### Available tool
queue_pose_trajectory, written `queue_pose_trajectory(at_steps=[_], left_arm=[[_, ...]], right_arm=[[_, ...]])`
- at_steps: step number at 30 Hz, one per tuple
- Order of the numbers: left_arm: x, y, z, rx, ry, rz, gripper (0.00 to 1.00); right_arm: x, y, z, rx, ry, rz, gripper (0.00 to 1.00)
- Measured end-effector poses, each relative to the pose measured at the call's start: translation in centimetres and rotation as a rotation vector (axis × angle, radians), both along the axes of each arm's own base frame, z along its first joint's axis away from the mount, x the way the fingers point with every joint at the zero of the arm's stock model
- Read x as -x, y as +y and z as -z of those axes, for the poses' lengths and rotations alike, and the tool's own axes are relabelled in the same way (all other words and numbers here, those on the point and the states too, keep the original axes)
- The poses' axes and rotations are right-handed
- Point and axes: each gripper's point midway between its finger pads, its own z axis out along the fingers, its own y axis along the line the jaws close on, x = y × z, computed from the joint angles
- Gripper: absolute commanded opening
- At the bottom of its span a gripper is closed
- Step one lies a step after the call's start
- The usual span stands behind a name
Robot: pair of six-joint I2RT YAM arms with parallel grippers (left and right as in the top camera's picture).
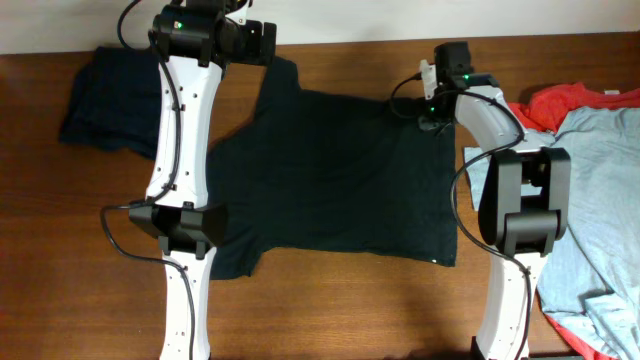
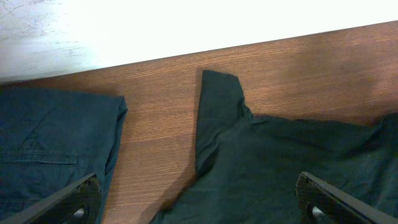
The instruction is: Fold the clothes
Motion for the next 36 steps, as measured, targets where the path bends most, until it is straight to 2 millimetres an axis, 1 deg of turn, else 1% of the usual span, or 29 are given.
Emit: queue_pose_trajectory(at_steps=[4,7,9,14,17,22,28,33,36], left_arm=[[0.0,0.0,0.0,0.0,0.0,0.0,0.99],[0.0,0.0,0.0,0.0,0.0,0.0,0.99],[0.0,0.0,0.0,0.0,0.0,0.0,0.99],[0.0,0.0,0.0,0.0,0.0,0.0,0.99],[0.0,0.0,0.0,0.0,0.0,0.0,0.99],[0.0,0.0,0.0,0.0,0.0,0.0,0.99],[0.0,0.0,0.0,0.0,0.0,0.0,0.99],[0.0,0.0,0.0,0.0,0.0,0.0,0.99],[0.0,0.0,0.0,0.0,0.0,0.0,0.99]], right_arm=[[-0.1,-1.5,0.0,-0.003,-0.005,0.029,0.04],[-0.1,-1.7,0.0,-0.032,-0.005,0.038,0.04],[-0.1,-1.2,0.0,-0.072,-0.004,0.028,0.04],[-0.3,1.2,-0.5,-0.206,-0.014,-0.025,0.04],[-0.3,1.9,-0.6,-0.241,-0.014,-0.039,0.04],[0.1,1.8,-0.2,-0.237,0.0,-0.033,0.04],[0.8,1.2,1.5,-0.203,0.015,-0.016,0.04],[-0.1,0.7,1.4,-0.178,-0.029,-0.009,0.04],[-0.9,0.0,1.1,-0.139,-0.065,0.006,0.04]])
